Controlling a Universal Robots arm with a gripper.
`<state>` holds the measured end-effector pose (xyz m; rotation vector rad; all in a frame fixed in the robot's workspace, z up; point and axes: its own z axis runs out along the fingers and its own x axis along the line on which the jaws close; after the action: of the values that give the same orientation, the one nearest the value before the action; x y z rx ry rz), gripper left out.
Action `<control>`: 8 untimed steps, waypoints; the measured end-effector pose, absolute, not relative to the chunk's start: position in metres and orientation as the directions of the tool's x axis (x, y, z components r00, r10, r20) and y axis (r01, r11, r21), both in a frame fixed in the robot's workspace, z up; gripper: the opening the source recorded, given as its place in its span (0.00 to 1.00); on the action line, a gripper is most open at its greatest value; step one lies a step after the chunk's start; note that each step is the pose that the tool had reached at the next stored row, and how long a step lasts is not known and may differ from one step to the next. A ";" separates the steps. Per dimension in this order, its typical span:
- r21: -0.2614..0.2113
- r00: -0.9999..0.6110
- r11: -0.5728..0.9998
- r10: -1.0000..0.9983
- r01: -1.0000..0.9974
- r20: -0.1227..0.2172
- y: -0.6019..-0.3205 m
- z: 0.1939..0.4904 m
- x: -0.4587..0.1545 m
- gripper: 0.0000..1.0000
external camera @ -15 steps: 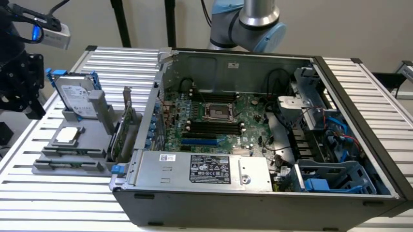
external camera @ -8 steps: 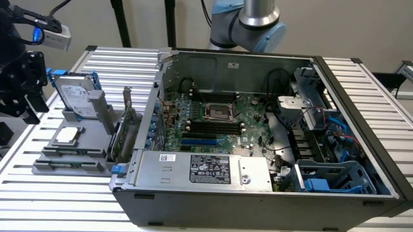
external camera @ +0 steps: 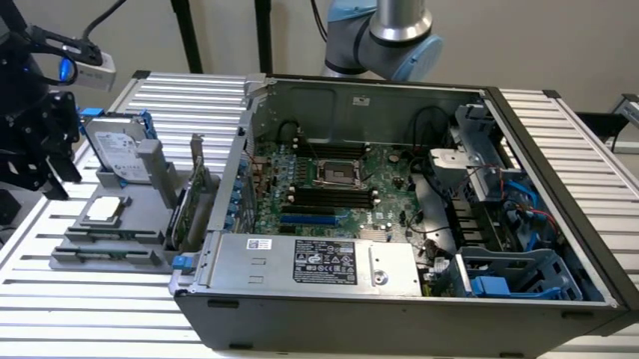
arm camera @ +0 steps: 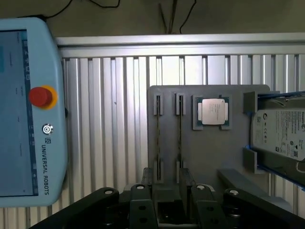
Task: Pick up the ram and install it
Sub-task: 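Pick up the ram and move it above insertion slot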
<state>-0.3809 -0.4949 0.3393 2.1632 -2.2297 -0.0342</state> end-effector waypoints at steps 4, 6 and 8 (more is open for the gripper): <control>0.040 -0.033 0.033 -0.999 -0.999 0.010 -0.495 0.332 -0.381 0.36; 0.040 -0.035 0.035 -0.999 -0.999 0.010 -0.495 0.328 -0.381 0.36; 0.040 -0.037 0.037 -0.999 -0.998 0.010 -0.495 0.325 -0.381 0.36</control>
<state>-0.3809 -0.4949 0.3247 2.1553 -2.2371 -0.0345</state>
